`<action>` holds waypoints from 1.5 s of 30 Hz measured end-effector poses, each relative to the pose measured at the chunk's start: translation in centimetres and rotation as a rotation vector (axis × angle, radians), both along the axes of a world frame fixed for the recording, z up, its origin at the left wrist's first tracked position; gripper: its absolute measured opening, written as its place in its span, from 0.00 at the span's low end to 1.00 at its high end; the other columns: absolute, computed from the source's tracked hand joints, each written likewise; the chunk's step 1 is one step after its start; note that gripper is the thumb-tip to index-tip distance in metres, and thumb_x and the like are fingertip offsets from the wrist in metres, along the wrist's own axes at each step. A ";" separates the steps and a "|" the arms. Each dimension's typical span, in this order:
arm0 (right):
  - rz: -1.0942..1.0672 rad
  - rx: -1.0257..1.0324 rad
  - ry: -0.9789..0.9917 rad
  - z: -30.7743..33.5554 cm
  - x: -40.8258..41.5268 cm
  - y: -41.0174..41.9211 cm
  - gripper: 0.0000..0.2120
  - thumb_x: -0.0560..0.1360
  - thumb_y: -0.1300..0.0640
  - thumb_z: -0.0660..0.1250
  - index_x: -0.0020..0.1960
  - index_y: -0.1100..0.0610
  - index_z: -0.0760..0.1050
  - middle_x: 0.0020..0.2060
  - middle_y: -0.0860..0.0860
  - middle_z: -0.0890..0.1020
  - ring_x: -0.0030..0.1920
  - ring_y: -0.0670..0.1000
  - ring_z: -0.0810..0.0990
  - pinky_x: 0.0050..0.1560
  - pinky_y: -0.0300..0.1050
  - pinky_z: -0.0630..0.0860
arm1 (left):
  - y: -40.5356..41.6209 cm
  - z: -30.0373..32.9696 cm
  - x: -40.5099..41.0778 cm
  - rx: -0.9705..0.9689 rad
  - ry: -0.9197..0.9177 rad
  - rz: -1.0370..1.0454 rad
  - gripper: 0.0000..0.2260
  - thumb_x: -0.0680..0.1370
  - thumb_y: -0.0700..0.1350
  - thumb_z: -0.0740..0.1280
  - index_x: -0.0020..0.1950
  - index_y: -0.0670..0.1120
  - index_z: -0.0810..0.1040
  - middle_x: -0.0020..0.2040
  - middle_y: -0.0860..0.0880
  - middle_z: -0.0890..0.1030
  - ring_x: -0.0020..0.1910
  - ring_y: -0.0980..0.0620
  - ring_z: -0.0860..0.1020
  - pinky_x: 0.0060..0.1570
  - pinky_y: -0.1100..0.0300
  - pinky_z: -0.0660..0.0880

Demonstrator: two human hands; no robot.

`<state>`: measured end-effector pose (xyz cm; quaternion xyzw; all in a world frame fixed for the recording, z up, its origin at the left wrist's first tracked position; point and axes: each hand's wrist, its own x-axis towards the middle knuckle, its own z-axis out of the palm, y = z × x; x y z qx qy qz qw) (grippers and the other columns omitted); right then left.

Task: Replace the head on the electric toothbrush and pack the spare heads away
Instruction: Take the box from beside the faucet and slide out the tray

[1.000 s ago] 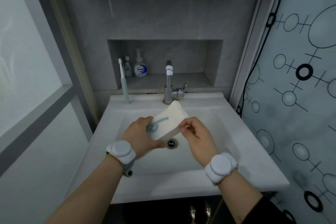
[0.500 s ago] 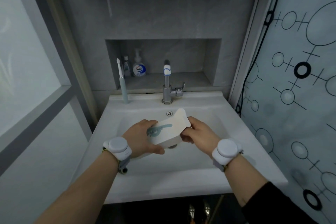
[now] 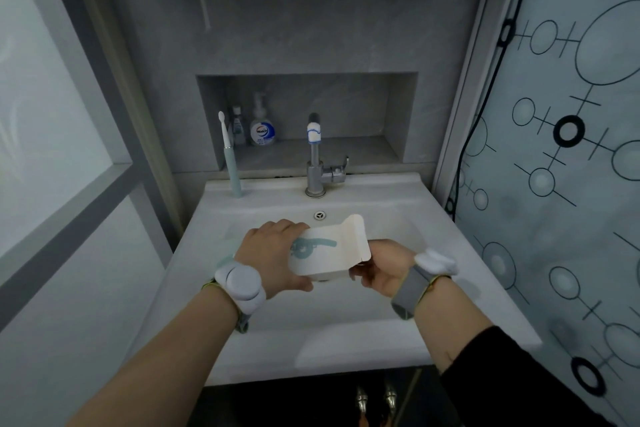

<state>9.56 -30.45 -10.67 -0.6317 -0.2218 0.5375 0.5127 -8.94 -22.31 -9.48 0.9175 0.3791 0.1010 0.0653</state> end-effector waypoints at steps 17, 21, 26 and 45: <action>-0.051 0.086 0.352 0.9 3.0 -0.8 0.09 0.78 0.55 0.60 0.51 0.60 0.75 0.45 0.57 0.78 0.43 0.58 0.79 0.38 0.55 0.82 | 1.2 -0.1 -2.3 -0.109 0.021 0.068 0.41 0.58 0.64 0.75 0.66 0.55 0.67 0.58 0.52 0.74 0.56 0.49 0.72 0.58 0.52 0.71; -0.036 0.034 0.143 1.0 1.6 -0.1 0.21 0.75 0.44 0.65 0.65 0.51 0.69 0.56 0.56 0.78 0.46 0.59 0.81 0.38 0.55 0.82 | 1.0 -0.1 -2.1 -0.092 0.041 0.072 0.40 0.58 0.65 0.74 0.66 0.55 0.67 0.58 0.52 0.74 0.55 0.49 0.73 0.57 0.51 0.71; -0.022 0.129 -0.228 0.1 0.5 0.1 0.14 0.78 0.47 0.62 0.62 0.49 0.73 0.54 0.53 0.77 0.41 0.53 0.80 0.31 0.44 0.81 | 0.7 -0.3 -2.8 -0.105 0.057 0.065 0.40 0.58 0.65 0.74 0.66 0.55 0.67 0.58 0.52 0.74 0.57 0.48 0.72 0.58 0.51 0.70; -0.198 0.024 -0.205 0.7 7.8 -2.2 0.08 0.78 0.50 0.63 0.55 0.51 0.72 0.53 0.54 0.73 0.40 0.52 0.74 0.21 0.37 0.76 | 0.6 -0.4 -11.7 -0.325 0.129 0.102 0.58 0.46 0.75 0.67 0.72 0.52 0.63 0.64 0.53 0.71 0.63 0.51 0.70 0.64 0.60 0.65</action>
